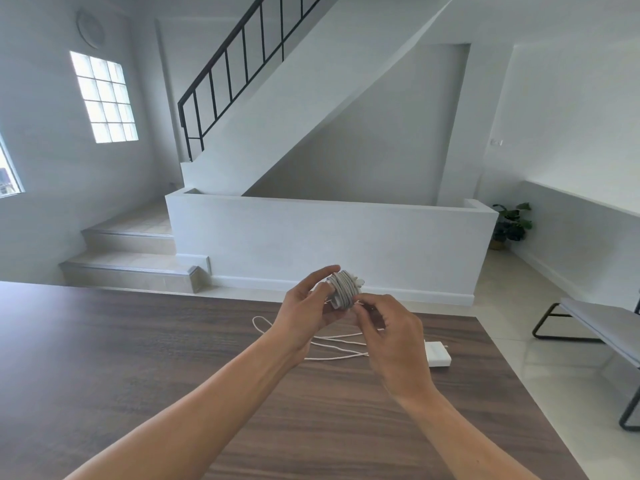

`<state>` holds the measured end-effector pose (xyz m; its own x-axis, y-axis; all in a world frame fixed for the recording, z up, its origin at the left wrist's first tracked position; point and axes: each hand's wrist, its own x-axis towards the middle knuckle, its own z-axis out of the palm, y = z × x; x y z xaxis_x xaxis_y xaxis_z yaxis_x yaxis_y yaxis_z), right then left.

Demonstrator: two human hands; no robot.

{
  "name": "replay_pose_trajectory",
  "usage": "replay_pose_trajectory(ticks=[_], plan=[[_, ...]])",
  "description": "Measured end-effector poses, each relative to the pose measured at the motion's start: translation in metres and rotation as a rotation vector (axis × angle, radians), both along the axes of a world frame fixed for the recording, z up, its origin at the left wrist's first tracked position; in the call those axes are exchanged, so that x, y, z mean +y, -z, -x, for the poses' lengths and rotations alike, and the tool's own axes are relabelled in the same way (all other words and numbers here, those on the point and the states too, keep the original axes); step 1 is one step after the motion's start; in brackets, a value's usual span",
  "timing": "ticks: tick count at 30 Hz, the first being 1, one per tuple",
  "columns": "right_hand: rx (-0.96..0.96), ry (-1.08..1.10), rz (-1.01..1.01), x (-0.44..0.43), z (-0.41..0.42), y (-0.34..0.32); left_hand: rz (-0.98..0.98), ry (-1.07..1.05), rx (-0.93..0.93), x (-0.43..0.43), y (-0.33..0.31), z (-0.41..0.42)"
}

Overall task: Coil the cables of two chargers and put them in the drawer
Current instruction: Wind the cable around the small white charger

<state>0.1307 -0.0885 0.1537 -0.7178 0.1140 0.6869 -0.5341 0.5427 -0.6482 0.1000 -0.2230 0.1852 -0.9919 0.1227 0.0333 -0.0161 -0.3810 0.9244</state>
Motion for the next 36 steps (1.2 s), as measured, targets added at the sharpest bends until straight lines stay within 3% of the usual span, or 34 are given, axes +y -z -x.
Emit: replay_pose_trajectory(ticks=[7,10,21,29,36], plan=[[0.017,0.020,0.083,-0.003,0.005,-0.001,0.009,-0.023,-0.010,0.000,0.004,0.003],[-0.067,-0.010,0.193,-0.004,0.006,-0.006,0.022,-0.023,-0.021,-0.002,0.008,0.005],[-0.263,-0.026,0.262,-0.009,0.019,-0.010,0.086,-0.013,0.043,-0.008,0.017,0.008],[-0.403,-0.067,0.216,0.002,0.025,-0.020,0.181,-0.001,0.090,-0.009,0.019,0.014],[-0.393,-0.014,0.210,0.003,0.026,-0.023,0.181,0.019,0.136,-0.007,0.021,0.018]])
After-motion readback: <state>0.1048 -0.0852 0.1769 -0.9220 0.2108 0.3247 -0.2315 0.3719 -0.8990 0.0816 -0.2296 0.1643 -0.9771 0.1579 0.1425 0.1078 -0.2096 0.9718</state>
